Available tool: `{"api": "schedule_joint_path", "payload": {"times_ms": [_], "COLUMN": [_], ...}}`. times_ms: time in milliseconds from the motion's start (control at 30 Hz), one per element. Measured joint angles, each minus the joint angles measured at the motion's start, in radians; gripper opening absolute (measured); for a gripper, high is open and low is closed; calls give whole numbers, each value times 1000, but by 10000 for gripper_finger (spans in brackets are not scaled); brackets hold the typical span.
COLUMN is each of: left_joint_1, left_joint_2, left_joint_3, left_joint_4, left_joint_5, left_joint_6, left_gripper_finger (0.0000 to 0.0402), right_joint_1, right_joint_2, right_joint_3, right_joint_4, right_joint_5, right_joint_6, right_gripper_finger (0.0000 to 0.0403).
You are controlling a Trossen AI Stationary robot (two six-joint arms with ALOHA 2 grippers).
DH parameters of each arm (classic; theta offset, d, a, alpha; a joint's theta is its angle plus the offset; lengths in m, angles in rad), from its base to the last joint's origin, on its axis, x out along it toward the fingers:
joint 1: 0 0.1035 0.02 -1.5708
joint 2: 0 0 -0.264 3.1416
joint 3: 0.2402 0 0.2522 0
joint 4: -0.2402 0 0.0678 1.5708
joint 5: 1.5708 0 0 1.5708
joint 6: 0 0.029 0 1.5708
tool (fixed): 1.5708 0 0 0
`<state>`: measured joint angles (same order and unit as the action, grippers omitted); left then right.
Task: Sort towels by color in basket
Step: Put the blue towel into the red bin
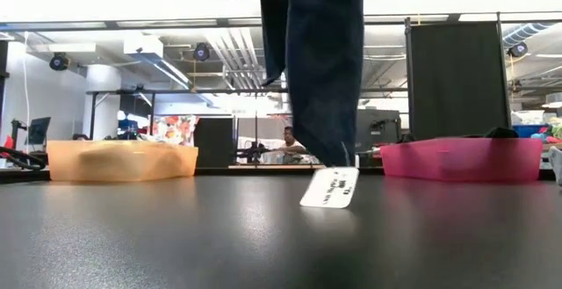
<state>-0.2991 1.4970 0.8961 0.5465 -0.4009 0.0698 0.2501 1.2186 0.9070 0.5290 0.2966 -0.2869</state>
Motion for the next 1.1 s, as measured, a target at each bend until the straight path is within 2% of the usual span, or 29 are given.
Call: {"api": "schedule_joint_path", "payload": {"times_ms": [233,467,600,700,867,1000,1033,1100], "left_joint_1": [-14,-123,-202,-217,-171,-110,-94,-67], "left_joint_2": [25,24,23,18,-22,-60,-66,-80], "left_joint_3": [41,43,43,43,43,39,39,38], "left_joint_4": [-46,-107,-114,-132,-173,-199,-203,-244], "left_joint_5": [-124,-418,-563,-656,-664,-455,-424,-425], "left_joint_6": [-30,-78,-26,12,16,18,19,15], "left_gripper_finger": [270,270,270,270,270,270,270,270], "right_joint_1": [0,0,0,0,0,0,0,0], "right_joint_2": [0,0,0,0,0,0,0,0], "right_joint_3": [0,0,0,0,-1,-1,-1,-1], "right_joint_4": [-2,-32,-33,-33,-38,-44,-44,-45], "right_joint_5": [4,31,48,46,45,44,44,42], "right_joint_6": [23,43,44,44,52,56,59,62], "right_gripper_finger": [8,8,8,8,8,8,8,8]}}
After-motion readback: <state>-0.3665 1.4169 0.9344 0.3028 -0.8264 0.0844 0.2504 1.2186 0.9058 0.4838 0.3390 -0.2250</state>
